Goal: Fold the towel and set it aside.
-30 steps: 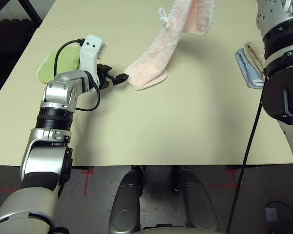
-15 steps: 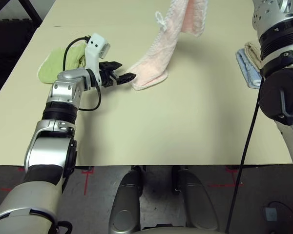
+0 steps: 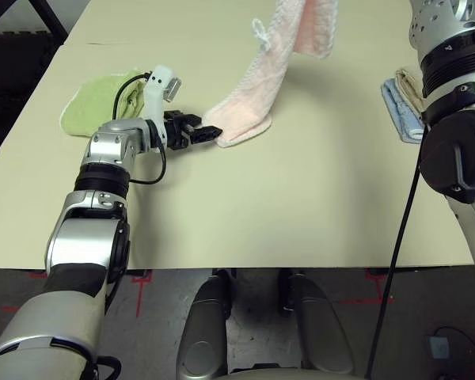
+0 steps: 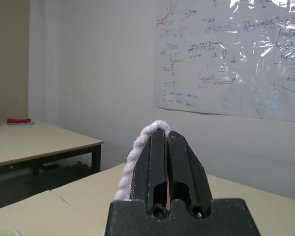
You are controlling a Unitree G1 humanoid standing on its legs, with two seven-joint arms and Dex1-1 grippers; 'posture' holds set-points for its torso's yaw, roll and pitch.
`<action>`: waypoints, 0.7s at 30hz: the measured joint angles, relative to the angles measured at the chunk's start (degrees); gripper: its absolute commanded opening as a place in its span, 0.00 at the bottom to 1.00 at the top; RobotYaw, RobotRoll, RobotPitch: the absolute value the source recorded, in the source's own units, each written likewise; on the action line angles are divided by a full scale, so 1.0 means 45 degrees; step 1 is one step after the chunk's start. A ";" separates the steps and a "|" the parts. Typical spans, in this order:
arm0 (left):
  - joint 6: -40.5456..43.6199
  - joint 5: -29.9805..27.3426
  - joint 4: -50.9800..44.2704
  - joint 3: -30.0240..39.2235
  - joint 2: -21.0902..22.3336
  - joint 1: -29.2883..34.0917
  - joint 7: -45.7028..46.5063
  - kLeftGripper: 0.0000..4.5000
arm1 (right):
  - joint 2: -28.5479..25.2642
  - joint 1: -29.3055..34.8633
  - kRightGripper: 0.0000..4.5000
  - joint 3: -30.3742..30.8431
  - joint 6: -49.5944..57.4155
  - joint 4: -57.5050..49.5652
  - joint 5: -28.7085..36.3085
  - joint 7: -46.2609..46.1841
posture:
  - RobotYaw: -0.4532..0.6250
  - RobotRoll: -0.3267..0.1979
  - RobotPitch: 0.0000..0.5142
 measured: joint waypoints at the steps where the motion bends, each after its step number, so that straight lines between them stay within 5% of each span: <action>1: 0.0029 -0.0018 0.0000 0.0031 -0.0014 -0.0022 -0.0002 0.35 | 0.0001 0.0012 0.00 0.0002 0.0000 -0.0003 0.0002 0.0002 | 0.40 0.62 0.48; 5: 0.0171 -0.0027 0.0113 0.0098 -0.0047 -0.0067 -0.0095 0.00 | 0.0001 0.0035 0.00 0.0002 0.0000 -0.0005 0.0005 0.0003 | 0.40 0.62 0.48; 16: 0.0401 0.0204 0.0909 0.0248 -0.0033 -0.0414 0.0713 0.00 | -0.0079 0.0240 0.00 0.0002 0.0002 -0.0046 0.0005 -0.0012 | 0.39 0.62 0.48; 21: 0.0785 0.0200 -0.0108 0.0523 0.1153 -0.0267 0.1330 0.00 | -0.0751 0.1472 0.00 -0.0335 0.0123 -0.0325 0.0228 -0.0034 | 0.39 0.62 0.51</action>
